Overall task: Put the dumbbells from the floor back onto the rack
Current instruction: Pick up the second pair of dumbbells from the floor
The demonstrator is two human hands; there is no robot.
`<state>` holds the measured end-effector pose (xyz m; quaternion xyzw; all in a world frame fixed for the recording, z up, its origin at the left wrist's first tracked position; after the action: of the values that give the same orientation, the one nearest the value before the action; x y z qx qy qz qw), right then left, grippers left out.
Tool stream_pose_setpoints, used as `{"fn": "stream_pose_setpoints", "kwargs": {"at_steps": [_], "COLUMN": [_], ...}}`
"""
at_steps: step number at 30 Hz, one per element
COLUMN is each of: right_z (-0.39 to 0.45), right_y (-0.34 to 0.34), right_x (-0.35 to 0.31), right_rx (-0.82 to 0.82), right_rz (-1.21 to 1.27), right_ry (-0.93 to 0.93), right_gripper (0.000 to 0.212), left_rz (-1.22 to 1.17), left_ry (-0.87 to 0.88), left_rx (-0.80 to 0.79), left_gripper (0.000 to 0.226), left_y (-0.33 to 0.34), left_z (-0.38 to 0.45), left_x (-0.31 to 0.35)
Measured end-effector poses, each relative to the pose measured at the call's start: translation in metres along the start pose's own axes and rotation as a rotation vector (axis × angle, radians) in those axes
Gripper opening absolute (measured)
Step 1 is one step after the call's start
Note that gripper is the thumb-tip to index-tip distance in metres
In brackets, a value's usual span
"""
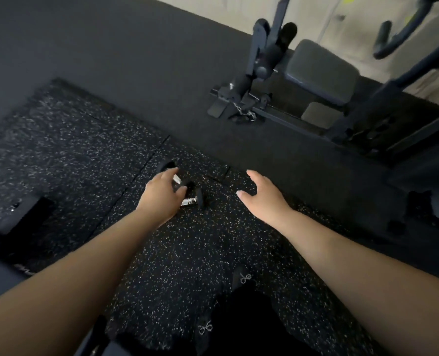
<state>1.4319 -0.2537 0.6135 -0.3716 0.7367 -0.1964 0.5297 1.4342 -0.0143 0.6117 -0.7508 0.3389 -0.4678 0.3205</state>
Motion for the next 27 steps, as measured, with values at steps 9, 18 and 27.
{"fn": "stream_pose_setpoints", "kwargs": {"at_steps": [9,18,27], "right_z": [0.078,0.138,0.169], "right_y": [0.001,0.029,0.095], "right_x": [-0.038,-0.073,-0.107], "right_rx": [-0.068,0.004,0.189], "right_rz": [-0.001,0.045,0.204], "right_ry": [-0.100,-0.001,0.243], "right_gripper": [0.067,0.068,0.068], "left_rz": [-0.047,0.026,0.266], "left_ry": [-0.103,0.024,0.296], "left_rx": [0.012,-0.071,-0.258], "left_gripper": [0.059,0.059,0.060], "left_y": [-0.018,-0.050,-0.085], "left_z": [0.055,0.137,0.244], "left_x": [0.002,-0.027,-0.066]}}
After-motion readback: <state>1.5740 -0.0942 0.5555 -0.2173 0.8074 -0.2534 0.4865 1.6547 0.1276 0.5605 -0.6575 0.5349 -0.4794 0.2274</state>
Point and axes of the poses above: each hand's wrist, its own z-axis towards the middle knuckle, its own y-axis out of the palm, x = y × z, the point moved 2 cm from there along z, towards the middle knuckle, and after that the axes turned 6 degrees about -y, right-handed, at the moved point
